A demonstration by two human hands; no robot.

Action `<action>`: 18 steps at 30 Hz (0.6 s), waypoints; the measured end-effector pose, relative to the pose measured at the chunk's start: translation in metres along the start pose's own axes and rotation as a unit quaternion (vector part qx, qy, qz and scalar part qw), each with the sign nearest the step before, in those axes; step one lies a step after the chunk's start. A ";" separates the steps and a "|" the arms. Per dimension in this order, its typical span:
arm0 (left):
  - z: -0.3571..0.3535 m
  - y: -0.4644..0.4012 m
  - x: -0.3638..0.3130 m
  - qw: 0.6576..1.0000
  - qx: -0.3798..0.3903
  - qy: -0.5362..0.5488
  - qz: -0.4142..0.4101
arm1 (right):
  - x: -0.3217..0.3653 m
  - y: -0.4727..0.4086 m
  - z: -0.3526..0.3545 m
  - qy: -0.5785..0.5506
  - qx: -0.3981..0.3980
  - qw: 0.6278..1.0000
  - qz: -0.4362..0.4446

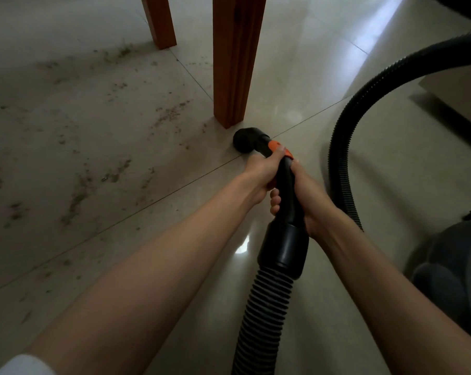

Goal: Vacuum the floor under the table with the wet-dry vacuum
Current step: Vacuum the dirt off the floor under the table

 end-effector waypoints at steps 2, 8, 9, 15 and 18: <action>0.003 -0.001 -0.003 1.000 -0.002 0.008 0.004 | -0.001 -0.003 -0.003 0.002 0.000 1.000 0.003; 0.023 -0.009 -0.002 0.999 -0.014 0.045 -0.005 | 0.000 -0.005 -0.014 0.030 0.036 0.999 0.003; 0.026 -0.010 -0.003 0.999 -0.016 0.047 -0.004 | 0.000 -0.006 -0.017 0.036 0.036 0.999 0.006; 0.024 -0.016 -0.011 0.999 -0.016 0.043 0.008 | -0.001 -0.013 -0.023 0.061 -0.003 0.996 0.060; 0.010 -0.019 -0.013 0.999 -0.003 0.036 0.005 | 0.002 -0.017 -0.018 0.064 -0.045 0.993 0.084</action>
Point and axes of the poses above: each hand's wrist, its own y-axis away from the middle knuckle, its own z-axis out of the back of the hand, x = y × z, the point moved 2 cm from there along -y, towards the middle knuckle, and after that the axes turned 1 degree about -x, right-handed, at the moved point
